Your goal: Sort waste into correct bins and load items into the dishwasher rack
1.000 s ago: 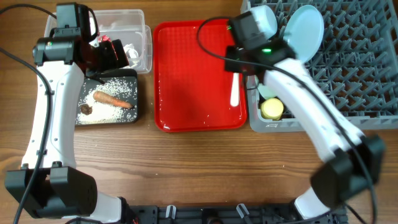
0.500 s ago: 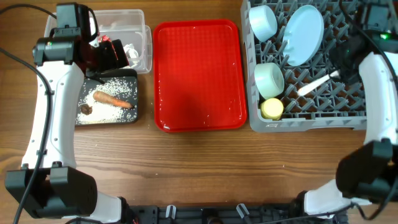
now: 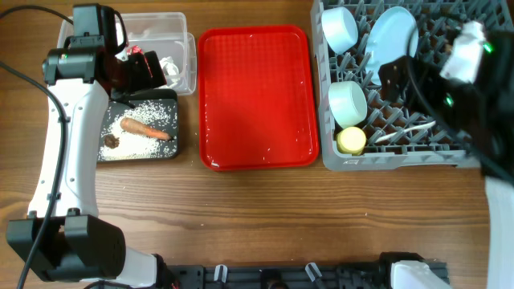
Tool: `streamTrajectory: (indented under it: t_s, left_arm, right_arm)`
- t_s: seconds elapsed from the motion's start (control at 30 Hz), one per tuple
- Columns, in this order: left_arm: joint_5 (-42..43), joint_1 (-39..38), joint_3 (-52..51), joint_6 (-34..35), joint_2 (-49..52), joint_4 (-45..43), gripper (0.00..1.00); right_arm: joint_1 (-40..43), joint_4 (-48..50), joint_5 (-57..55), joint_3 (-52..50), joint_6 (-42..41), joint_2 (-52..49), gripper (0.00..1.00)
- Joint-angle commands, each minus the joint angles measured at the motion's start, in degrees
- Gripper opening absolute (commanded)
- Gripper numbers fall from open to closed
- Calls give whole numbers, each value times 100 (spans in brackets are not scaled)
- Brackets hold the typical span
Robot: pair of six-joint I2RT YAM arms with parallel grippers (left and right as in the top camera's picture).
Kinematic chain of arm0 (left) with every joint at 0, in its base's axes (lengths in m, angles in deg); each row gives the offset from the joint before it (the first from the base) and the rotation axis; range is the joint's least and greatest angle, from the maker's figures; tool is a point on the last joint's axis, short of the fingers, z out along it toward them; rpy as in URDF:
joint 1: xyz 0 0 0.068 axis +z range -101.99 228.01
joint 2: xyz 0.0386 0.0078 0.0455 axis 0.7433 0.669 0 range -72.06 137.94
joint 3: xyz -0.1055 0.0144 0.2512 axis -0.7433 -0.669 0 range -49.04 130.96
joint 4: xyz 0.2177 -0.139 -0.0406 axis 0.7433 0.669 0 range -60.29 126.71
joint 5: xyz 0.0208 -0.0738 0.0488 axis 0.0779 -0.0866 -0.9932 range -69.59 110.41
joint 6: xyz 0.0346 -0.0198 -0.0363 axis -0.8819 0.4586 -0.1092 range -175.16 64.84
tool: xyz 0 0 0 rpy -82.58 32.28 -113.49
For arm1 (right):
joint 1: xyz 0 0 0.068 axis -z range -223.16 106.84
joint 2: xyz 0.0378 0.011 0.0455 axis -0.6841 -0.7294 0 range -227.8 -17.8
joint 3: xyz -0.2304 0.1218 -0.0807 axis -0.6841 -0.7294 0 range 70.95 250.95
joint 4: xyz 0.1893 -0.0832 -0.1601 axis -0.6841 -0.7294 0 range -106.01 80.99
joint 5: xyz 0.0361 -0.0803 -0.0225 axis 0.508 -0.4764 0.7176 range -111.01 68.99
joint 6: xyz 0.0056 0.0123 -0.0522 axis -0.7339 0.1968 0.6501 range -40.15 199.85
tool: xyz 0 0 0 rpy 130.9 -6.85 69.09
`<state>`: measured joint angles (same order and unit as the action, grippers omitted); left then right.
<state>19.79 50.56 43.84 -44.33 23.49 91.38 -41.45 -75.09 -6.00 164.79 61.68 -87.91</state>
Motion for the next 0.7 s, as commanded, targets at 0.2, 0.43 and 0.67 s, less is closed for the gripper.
streamTrajectory:
  t_s: [0.2, 0.43, 0.67]
  left_arm:
    - [-55, 35, 83, -7, -138, 2, 100]
    - [-52, 35, 83, -7, -138, 2, 100]
    - [-52, 35, 83, -7, -138, 2, 100]
  right_arm:
    - [-22, -74, -490, -111, -136, 603, 100]
    - [-26, 3792, 223, -3598, 1403, 2282, 100]
    - [-26, 6559, 267, -8181, 1475, 5488, 100]
